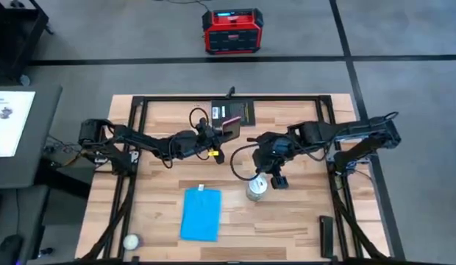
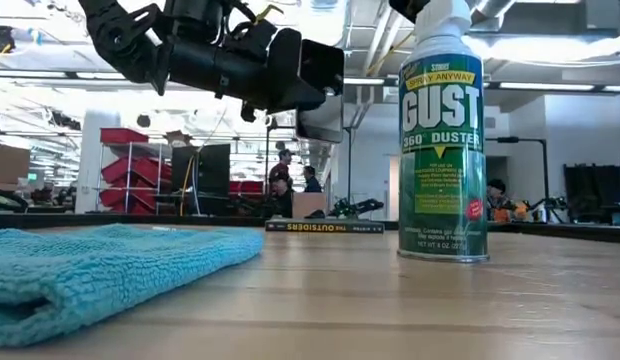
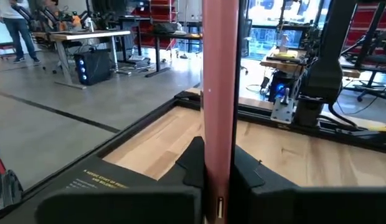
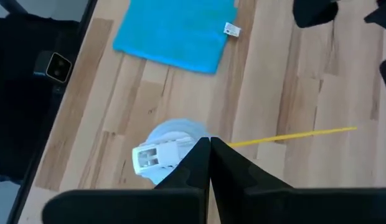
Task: Apply microfiber cloth
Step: Spray the front of the cellphone with the spray bottle
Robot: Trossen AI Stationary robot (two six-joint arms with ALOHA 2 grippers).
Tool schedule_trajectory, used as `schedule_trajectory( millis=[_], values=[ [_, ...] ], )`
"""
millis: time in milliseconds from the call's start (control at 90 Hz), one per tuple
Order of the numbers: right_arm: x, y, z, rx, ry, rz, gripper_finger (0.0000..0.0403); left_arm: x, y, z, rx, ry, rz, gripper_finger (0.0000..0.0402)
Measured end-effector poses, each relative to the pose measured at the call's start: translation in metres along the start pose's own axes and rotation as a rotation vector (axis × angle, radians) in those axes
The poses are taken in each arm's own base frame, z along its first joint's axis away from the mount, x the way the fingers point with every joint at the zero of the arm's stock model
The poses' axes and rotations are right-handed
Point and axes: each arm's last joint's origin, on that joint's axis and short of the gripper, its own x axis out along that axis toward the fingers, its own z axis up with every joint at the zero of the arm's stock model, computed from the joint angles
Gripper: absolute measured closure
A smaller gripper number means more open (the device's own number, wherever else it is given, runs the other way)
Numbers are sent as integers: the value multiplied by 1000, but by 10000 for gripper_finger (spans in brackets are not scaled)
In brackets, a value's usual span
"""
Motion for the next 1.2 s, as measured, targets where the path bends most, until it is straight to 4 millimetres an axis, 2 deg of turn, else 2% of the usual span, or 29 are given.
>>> schedule_trajectory(
  millis=[167, 456, 1200],
  values=[
    [11, -1, 0, -3, 33, 3, 403, 0, 0, 0, 1, 1, 0, 398],
    [10, -1, 0, -1, 38, 5, 403, 0, 0, -1, 4, 10, -1, 398],
    [16, -2, 0, -3, 55, 6, 403, -7, -16, -3, -9, 20, -23, 398]
  ],
)
